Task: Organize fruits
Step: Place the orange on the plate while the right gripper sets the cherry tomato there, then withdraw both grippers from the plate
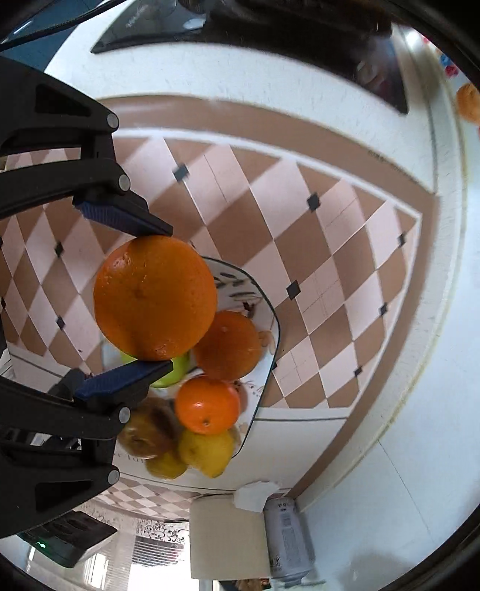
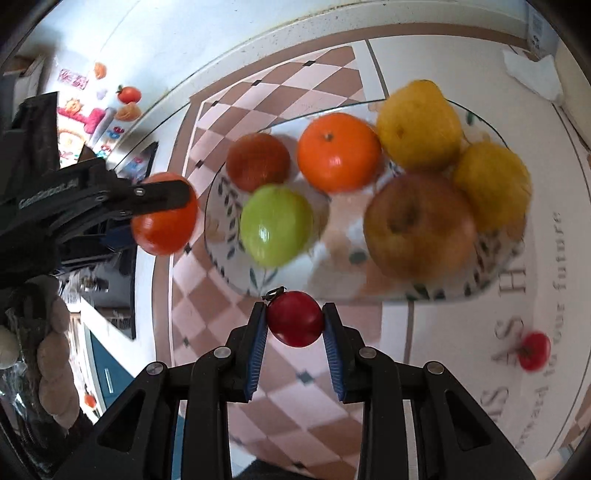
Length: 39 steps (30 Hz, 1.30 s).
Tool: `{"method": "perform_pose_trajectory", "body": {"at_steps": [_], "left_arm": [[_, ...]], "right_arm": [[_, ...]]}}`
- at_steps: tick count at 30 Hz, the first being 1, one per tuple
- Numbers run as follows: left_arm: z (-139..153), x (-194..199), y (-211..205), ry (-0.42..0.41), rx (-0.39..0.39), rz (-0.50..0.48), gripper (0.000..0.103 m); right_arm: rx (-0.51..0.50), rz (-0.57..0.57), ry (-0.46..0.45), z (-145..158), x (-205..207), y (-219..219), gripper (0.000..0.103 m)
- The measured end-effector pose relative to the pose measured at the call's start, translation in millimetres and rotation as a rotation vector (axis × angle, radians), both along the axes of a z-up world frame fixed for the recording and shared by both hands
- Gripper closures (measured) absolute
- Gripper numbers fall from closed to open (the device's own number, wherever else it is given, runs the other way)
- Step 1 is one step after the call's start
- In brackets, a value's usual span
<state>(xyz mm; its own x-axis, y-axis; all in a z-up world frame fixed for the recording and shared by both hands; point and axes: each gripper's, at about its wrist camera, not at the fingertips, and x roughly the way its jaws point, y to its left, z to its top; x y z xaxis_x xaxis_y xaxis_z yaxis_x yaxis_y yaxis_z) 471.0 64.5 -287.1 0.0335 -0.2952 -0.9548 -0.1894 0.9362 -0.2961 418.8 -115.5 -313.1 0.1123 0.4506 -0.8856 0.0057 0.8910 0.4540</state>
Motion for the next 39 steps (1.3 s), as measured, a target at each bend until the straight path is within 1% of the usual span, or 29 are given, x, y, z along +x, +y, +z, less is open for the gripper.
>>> {"method": "perform_pose_trajectory", "body": {"at_steps": [3, 7, 9, 12, 13, 14, 15, 17, 18, 19, 24, 26, 28, 30, 31, 32, 34, 39], "left_arm": [[-14, 11, -10, 0.036, 0.012, -0.029, 0.040], [-23, 10, -20, 0.083, 0.026, -0.067, 0.040], [-29, 10, -20, 0.105, 0.021, -0.066, 0.040], [-33, 11, -17, 0.110, 0.004, -0.041, 0.040], [-33, 11, -17, 0.113, -0.002, -0.037, 0.040], [-31, 12, -17, 0.107, -0.003, -0.035, 0.037], [-29, 13, -18, 0.096, 0.001, -0.035, 0.027], [-23, 15, -18, 0.074, 0.016, -0.041, 0.011], [-19, 16, -18, 0.065, 0.020, -0.047, 0.009], [-17, 17, -18, 0.062, 0.030, -0.048, 0.009], [-5, 11, -16, 0.031, 0.106, -0.069, 0.009], [3, 5, -12, 0.005, 0.150, -0.079, 0.009], [11, -5, -14, -0.031, 0.215, -0.091, 0.009], [21, -16, -16, -0.073, 0.263, -0.100, 0.009], [26, -22, -14, -0.090, 0.279, -0.105, 0.009], [31, -28, -15, -0.104, 0.292, -0.109, 0.009], [40, -41, -20, -0.136, 0.321, -0.116, 0.009], [71, -77, -32, -0.221, 0.365, -0.137, 0.009]], "right_arm": [[-0.022, -0.006, 0.012, -13, 13, 12, 0.071], [-0.053, -0.006, 0.017, -22, 15, 19, 0.070], [-0.059, -0.005, 0.016, -24, 18, 20, 0.070], [-0.060, -0.011, 0.021, -24, 20, 19, 0.070], [-0.064, -0.008, 0.024, -22, 20, 13, 0.070], [-0.063, -0.008, 0.027, -22, 20, 11, 0.068], [-0.061, -0.009, 0.031, -21, 20, 10, 0.066], [-0.064, -0.011, 0.037, -18, 20, 4, 0.051], [-0.062, -0.014, 0.041, -16, 19, 2, 0.048], [-0.061, -0.016, 0.046, -15, 18, 1, 0.043], [-0.079, -0.010, 0.043, -1, 5, -7, 0.039], [-0.106, -0.014, 0.025, 8, -1, -9, 0.027], [-0.152, -0.022, -0.004, 20, -7, -15, 0.024], [-0.216, -0.028, -0.037, 34, -13, -23, 0.018], [-0.231, -0.032, -0.044, 38, -14, -25, 0.012], [-0.256, -0.041, -0.056, 43, -17, -30, 0.010], [-0.302, -0.053, -0.081, 54, -21, -39, 0.010], [-0.344, -0.080, -0.128, 77, -33, -57, 0.009]]}}
